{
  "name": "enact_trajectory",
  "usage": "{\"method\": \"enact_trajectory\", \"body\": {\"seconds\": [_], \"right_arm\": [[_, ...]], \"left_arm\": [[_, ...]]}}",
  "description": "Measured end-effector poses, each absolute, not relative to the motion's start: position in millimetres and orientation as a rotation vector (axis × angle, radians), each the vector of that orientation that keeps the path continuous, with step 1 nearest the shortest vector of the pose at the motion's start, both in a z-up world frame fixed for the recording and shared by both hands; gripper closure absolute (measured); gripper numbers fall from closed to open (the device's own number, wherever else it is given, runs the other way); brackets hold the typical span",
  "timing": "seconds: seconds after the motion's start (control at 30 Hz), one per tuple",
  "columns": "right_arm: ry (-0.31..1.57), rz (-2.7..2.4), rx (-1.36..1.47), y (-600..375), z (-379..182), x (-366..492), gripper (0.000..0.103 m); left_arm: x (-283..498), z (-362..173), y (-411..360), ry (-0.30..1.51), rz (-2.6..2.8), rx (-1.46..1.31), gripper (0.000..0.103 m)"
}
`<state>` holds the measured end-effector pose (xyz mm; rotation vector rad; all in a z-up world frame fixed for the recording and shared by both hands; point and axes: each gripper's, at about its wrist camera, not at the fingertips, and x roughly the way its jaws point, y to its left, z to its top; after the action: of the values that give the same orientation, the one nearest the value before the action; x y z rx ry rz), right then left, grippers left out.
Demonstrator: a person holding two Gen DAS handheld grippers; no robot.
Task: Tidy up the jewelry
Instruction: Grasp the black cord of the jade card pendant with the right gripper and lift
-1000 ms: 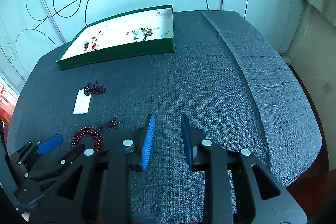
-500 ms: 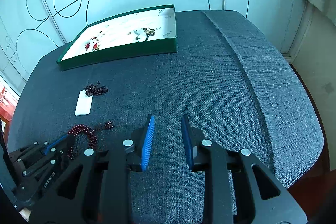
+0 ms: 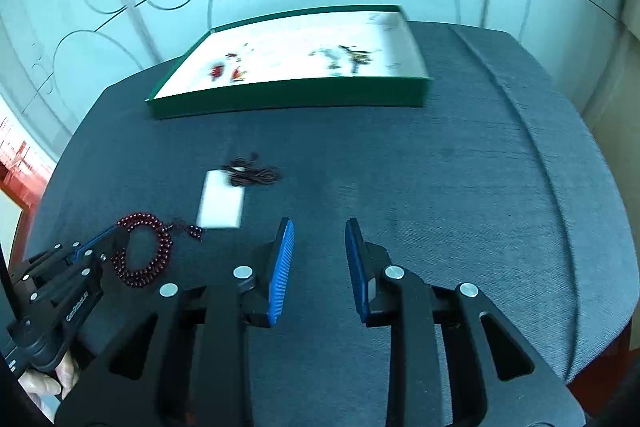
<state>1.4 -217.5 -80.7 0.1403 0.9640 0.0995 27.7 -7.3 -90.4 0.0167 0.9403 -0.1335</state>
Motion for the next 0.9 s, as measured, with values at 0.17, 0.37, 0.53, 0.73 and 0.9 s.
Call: {"method": "enact_trajectory", "body": {"seconds": [0.17, 0.37, 0.53, 0.73, 0.9], "right_arm": [[0.964, 0.134, 0.124, -191.6, -80.4, 16.0, 0.064], [0.978, 0.155, 0.120, -171.6, -87.7, 38.9, 0.064], [1.002, 0.164, 0.109, -162.3, -99.0, 52.4, 0.064], [1.023, 0.154, 0.109, -163.0, -111.2, 58.9, 0.072], [1.020, 0.165, 0.123, -167.0, -111.1, 60.7, 0.097]], "left_arm": [[45.7, -88.8, 13.0, 0.938, -0.097, 0.003, 0.097], [66.9, -91.5, 28.2, 0.943, -0.071, -0.001, 0.097], [76.7, -97.9, 34.4, 0.954, -0.064, -0.016, 0.098], [81.7, -104.8, 36.0, 0.968, -0.066, -0.031, 0.097], [82.7, -104.5, 33.5, 0.967, -0.073, -0.035, 0.097]]}}
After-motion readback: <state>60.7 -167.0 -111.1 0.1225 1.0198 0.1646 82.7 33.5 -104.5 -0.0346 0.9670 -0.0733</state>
